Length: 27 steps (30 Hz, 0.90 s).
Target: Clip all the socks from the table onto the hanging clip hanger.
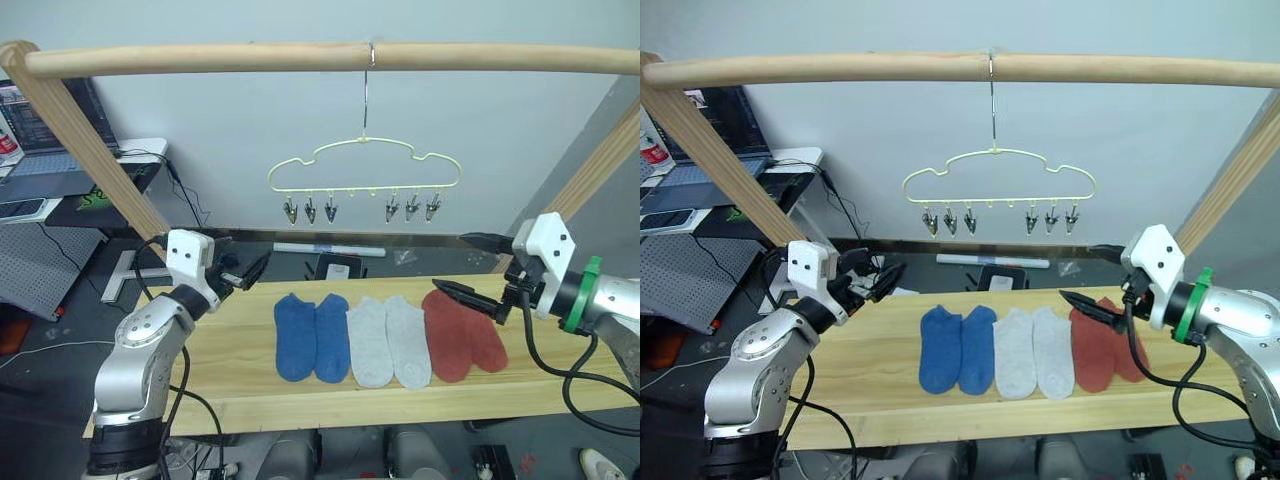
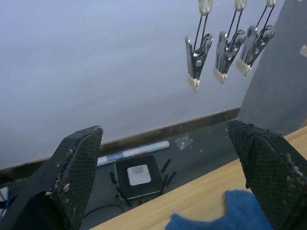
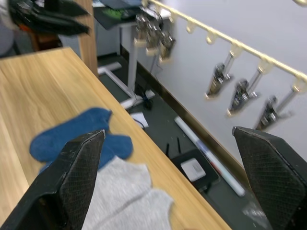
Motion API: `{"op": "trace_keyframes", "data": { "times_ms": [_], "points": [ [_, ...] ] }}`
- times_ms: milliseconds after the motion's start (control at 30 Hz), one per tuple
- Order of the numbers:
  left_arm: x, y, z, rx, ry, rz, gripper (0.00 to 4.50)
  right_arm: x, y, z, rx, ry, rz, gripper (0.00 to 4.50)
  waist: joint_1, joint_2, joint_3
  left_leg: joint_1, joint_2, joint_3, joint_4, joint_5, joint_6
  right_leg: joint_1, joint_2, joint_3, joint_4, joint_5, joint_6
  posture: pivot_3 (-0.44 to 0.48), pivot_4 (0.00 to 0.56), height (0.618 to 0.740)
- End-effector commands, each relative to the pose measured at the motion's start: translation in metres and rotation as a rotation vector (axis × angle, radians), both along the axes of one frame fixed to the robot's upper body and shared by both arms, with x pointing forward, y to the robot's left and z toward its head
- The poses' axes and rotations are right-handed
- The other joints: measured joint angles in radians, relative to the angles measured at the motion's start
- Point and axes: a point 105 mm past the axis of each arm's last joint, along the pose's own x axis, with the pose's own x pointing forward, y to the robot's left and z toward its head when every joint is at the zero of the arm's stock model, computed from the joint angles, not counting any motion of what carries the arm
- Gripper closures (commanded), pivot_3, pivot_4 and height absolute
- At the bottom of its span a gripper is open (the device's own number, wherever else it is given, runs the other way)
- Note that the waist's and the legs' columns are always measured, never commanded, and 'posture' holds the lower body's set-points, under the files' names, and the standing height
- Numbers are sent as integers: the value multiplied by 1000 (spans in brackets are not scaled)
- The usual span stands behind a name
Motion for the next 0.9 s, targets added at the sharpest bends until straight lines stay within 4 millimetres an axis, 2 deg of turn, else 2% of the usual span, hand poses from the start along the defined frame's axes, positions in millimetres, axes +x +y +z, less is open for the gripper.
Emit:
{"op": "trace_keyframes", "data": {
  "times_ms": [33,67,100,133,333,633,900],
  "points": [
    [5,-9,6,-26,-19,-33,0,-5,13,12,16,-44,35,23,-1,0,6,0,0,0,0,0,0,0,0,0,0,0,0,-211,215,740],
    [7,-13,6,-32,-24,-47,0,-5,14,13,18,-45,38,23,-1,0,8,-1,0,0,0,0,0,-1,0,0,0,0,0,-212,217,740],
    [10,-17,6,-40,-29,-55,389,-4,16,13,20,-45,41,0,-1,0,9,-1,0,0,0,0,0,-1,0,0,0,0,0,-214,218,740],
    [12,-21,7,-49,-35,-59,503,-4,16,14,21,-45,41,0,-1,-1,10,-1,0,0,0,0,0,-2,0,0,0,0,-1,-214,218,740],
    [31,-29,6,-67,-47,-38,2201,-6,19,14,24,-45,46,0,-1,-3,19,-3,0,0,0,0,1,-3,0,0,0,1,-1,-236,223,740],
    [44,-41,11,-72,-79,-53,2201,-12,24,17,24,-49,58,0,-24,-5,27,-5,0,1,0,-1,1,-5,0,0,0,1,0,-261,229,740],
    [51,-43,19,-93,-121,-46,2201,-13,29,22,31,-62,67,0,-30,-5,29,-6,-1,1,0,-1,1,-6,0,0,0,1,0,-273,230,740]
  ]
}}
